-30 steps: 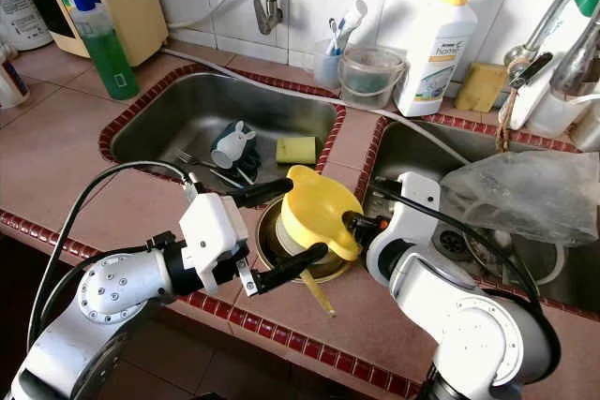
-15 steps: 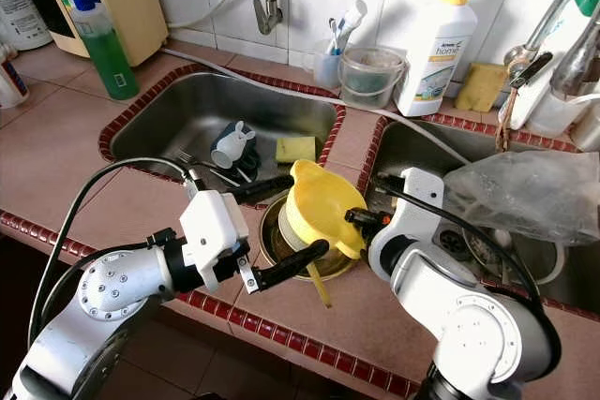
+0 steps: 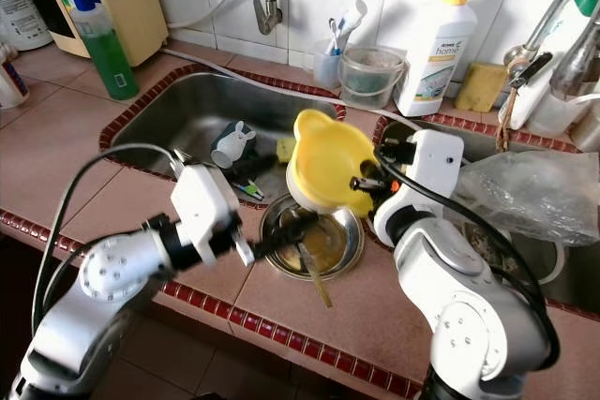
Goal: Kitchen organization
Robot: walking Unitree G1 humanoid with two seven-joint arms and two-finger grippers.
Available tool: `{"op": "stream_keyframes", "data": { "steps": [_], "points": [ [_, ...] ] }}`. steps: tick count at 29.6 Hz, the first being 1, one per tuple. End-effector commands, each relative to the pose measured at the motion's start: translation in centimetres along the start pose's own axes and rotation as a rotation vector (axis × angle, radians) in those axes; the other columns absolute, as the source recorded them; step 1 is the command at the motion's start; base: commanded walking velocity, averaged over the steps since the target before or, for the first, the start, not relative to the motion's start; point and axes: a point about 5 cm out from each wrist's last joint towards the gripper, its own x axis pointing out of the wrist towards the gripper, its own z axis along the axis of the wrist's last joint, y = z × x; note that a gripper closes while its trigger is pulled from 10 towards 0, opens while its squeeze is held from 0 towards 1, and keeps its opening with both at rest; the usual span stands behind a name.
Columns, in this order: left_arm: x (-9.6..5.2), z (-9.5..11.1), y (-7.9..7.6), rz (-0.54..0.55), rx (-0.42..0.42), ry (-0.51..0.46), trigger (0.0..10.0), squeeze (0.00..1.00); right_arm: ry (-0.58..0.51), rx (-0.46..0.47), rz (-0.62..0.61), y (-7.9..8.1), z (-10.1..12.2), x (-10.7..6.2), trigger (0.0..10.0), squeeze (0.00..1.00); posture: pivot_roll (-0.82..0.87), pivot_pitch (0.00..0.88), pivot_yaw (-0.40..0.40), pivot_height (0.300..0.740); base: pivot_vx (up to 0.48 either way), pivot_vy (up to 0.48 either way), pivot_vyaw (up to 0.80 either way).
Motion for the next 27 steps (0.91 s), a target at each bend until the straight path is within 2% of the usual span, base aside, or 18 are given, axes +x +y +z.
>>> {"op": "stream_keyframes", "data": {
  "steps": [1,2,3,4,5,7,10,11,15,20,23,27],
  "points": [
    [0.0,-0.5,1.2,0.077,-0.045,0.021,10.0,0.0,-0.077,-0.06,0.007,0.3,0.5,0.5,0.0,0.0,-0.18,0.041,0.013,0.711,0.0,0.0,0.0],
    [0.0,-0.5,1.2,0.077,-0.045,0.021,10.0,0.0,-0.077,-0.06,0.007,0.3,0.5,0.5,0.0,0.0,-0.18,0.041,0.013,0.711,0.0,0.0,0.0],
    [0.1,-1.0,2.4,0.165,-0.063,0.043,10.0,0.0,-0.138,-0.186,0.011,0.5,0.4,0.9,5.5,0.0,-0.18,0.035,0.017,0.711,0.0,0.0,0.0],
    [0.1,-1.0,2.6,0.181,-0.064,0.041,10.0,0.0,-0.139,-0.2,0.008,0.5,0.3,1.0,5.5,0.0,-0.18,0.035,0.017,0.711,0.0,0.0,0.0],
    [0.1,-1.2,3.0,0.211,-0.089,0.042,10.0,0.0,-0.137,-0.194,0.012,0.5,0.1,1.1,10.0,0.0,-0.17,0.027,0.021,0.711,0.0,0.0,0.0],
    [0.0,-1.4,3.4,0.246,-0.103,0.05,10.0,0.0,-0.151,-0.177,0.021,0.4,0.0,1.3,10.0,0.0,-0.17,0.023,0.024,0.711,0.0,0.0,0.0],
    [0.1,-1.9,4.0,0.308,-0.153,0.037,10.0,0.0,-0.247,-0.115,0.064,0.5,0.4,1.6,10.0,0.0,-0.17,0.014,0.026,0.711,0.0,0.0,0.0],
    [0.1,-2.2,4.2,0.326,-0.183,0.034,10.0,0.0,-0.318,-0.136,0.07,0.4,0.8,1.6,10.0,0.0,-0.17,0.009,0.028,0.711,0.0,0.0,0.0],
    [0.4,-3.2,4.9,0.401,-0.216,0.064,10.0,0.0,-0.41,-0.229,0.104,0.3,0.6,1.7,10.0,0.0,-0.17,0.0,0.031,0.711,0.0,0.0,0.0],
    [0.6,-3.8,5.7,0.443,-0.194,0.098,10.0,0.0,-0.465,-0.239,0.119,0.1,0.3,1.8,10.0,0.0,-0.17,0.0,0.034,0.711,0.0,0.0,0.0],
    [0.9,-4.0,6.4,0.472,-0.186,0.093,10.0,0.0,-0.546,-0.289,0.134,0.0,0.2,1.6,10.0,0.0,-0.18,0.0,0.04,0.711,0.0,0.0,0.0],
    [1.1,-4.2,6.8,0.482,-0.196,0.084,10.0,0.0,-0.585,-0.283,0.118,-0.5,-0.1,1.6,10.0,0.0,-0.18,0.0,0.045,0.711,0.0,0.0,0.0]
  ]
}}
